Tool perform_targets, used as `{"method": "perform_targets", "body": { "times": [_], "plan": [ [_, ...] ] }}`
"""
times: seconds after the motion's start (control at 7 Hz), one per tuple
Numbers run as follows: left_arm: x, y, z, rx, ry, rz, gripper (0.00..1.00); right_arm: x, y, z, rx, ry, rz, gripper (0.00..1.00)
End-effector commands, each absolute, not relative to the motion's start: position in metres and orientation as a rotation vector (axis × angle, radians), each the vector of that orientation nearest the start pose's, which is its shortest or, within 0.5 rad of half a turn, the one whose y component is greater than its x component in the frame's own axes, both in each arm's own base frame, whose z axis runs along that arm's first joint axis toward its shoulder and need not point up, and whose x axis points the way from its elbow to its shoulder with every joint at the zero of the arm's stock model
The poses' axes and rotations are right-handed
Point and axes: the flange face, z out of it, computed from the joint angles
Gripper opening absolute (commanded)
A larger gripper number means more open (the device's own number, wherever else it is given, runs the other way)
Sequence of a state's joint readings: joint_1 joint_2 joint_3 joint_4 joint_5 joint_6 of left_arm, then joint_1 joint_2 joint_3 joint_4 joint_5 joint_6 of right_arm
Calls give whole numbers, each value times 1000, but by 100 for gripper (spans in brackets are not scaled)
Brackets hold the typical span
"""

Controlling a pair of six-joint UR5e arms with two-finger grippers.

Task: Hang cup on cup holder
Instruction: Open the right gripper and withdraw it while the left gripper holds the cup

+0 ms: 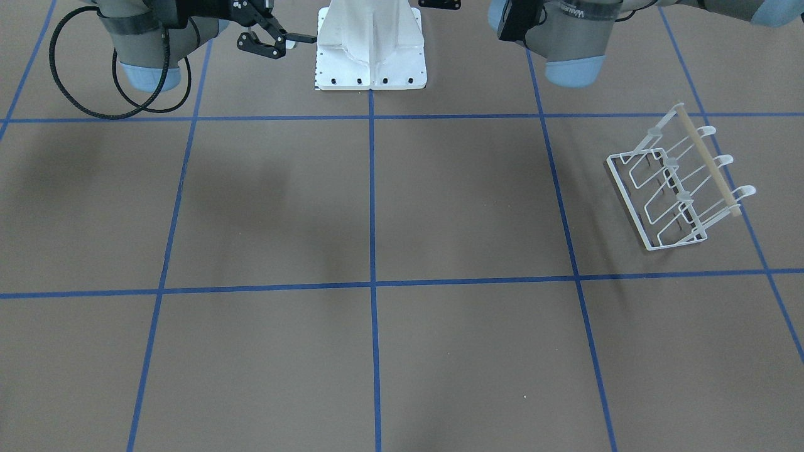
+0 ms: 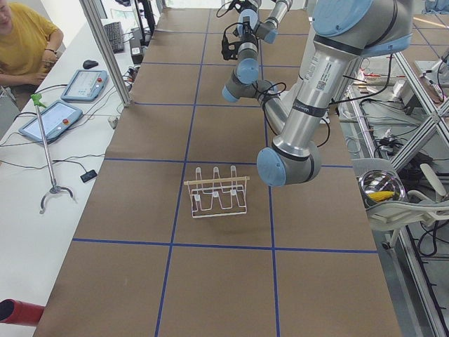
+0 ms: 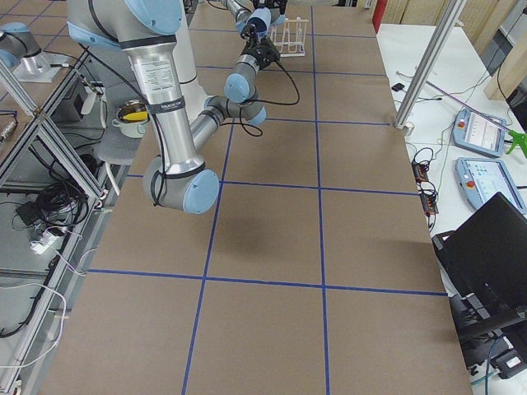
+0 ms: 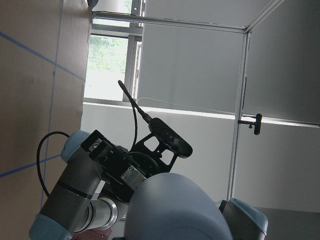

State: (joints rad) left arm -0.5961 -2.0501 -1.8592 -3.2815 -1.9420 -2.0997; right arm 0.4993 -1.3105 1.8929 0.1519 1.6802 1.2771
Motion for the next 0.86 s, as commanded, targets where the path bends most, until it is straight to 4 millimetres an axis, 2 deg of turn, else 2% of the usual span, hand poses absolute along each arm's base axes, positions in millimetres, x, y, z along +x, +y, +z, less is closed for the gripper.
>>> {"method": "perform_targets", "body": {
  "times": [0.0,0.29,0.43,0.57,0.71],
  "plan": [
    [322,-337,133,-66,2397,-57,0,-317,-344,264,809,-1934,49,100],
    [323,-339,137,-9,2382,-51,0,-306,-398,290,760,-1628,167,100],
    [324,-341,139,24,2371,-50,0,-289,-427,304,694,-1488,195,100],
    [323,-346,143,57,2348,-60,0,-250,-458,318,579,-1386,179,100],
    [326,-349,146,128,2302,-53,0,-207,-486,342,502,-1290,159,100]
  ]
}}
